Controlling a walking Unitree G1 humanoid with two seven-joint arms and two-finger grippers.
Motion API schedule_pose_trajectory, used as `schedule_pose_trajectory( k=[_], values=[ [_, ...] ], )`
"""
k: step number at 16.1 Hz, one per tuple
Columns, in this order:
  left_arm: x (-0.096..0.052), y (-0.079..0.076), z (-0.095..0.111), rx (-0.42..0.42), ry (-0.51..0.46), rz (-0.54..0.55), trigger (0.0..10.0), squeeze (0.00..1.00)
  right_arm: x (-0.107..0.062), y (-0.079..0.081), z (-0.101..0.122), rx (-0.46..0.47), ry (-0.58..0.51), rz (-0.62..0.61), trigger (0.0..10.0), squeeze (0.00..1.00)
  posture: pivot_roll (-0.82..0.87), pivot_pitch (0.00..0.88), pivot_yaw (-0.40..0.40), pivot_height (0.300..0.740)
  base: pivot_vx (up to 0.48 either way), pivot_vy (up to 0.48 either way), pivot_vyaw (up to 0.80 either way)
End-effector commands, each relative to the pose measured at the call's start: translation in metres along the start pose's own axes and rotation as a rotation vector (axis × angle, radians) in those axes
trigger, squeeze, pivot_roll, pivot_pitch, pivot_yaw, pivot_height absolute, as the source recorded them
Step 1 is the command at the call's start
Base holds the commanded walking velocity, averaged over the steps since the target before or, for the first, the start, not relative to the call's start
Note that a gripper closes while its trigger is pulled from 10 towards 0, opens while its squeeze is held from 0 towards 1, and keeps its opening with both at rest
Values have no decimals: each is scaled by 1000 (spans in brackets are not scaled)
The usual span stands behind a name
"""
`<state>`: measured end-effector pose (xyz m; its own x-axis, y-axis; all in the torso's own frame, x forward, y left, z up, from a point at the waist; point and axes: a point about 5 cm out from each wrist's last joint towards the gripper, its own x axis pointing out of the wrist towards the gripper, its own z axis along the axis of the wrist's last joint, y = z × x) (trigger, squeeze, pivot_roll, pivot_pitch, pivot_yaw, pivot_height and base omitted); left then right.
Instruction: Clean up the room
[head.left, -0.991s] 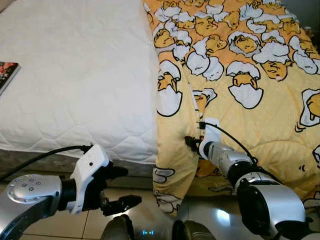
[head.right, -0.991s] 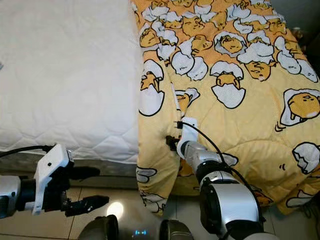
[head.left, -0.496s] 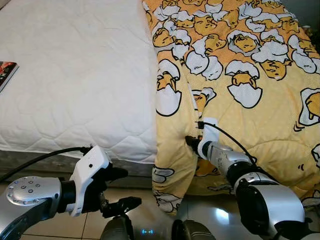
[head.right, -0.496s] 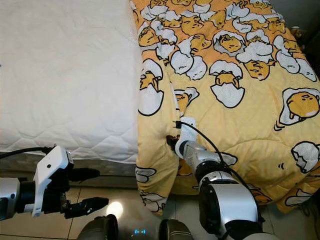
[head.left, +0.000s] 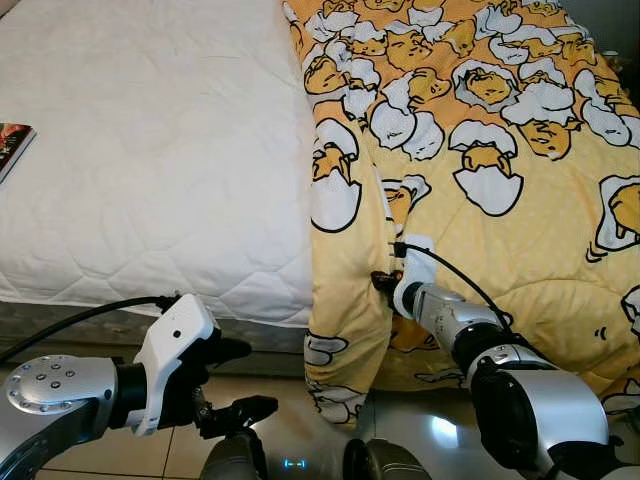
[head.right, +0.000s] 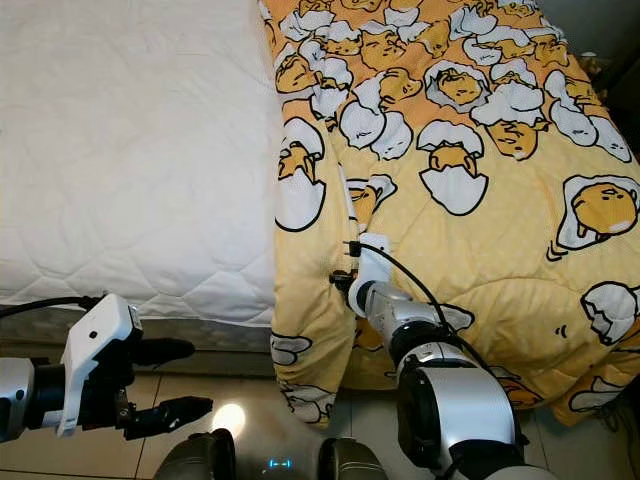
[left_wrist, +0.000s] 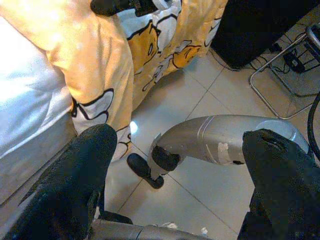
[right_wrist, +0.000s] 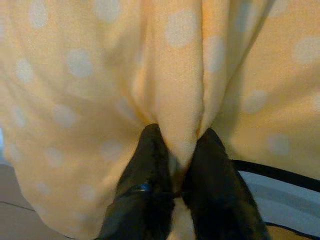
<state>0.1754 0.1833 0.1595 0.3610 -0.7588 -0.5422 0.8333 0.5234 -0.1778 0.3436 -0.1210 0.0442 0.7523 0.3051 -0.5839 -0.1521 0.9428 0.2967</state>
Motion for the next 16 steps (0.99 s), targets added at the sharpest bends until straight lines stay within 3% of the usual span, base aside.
schedule_pose_trajectory(
  k=[1,3,5,6,7,9,11,12,16],
  values=[
    [-3,3,-3,2,12,26,10000,0,1,6,2,1,1,29,0,0,22,157,-57,740,0,0,0],
    [-7,11,-5,8,21,71,10000,0,4,22,5,-45,-2,92,0,0,17,108,-52,740,0,0,0],
    [-14,19,-5,18,23,105,10000,0,8,48,9,-99,-6,180,0,0,17,88,-51,740,0,0,0],
    [-18,23,-5,26,30,121,10000,0,10,72,12,-119,-14,258,0,0,22,44,-52,740,0,0,0],
    [-19,24,-6,28,31,127,10000,0,11,80,12,-125,-16,285,0,0,25,35,-52,740,0,0,0],
    [-26,31,-6,36,35,163,10000,0,10,127,15,-178,-18,449,0,0,37,1,-57,740,0,0,0],
    [-30,33,-7,42,43,176,10000,0,5,165,13,-253,-2,592,0,0,41,0,-56,740,0,0,0],
    [-31,33,-7,45,43,177,10000,0,2,176,11,-292,10,647,0,0,40,0,-55,740,0,0,0],
    [-31,33,-8,49,36,176,10000,0,0,185,9,-315,26,707,0,0,30,0,-40,740,0,0,0]
  ],
)
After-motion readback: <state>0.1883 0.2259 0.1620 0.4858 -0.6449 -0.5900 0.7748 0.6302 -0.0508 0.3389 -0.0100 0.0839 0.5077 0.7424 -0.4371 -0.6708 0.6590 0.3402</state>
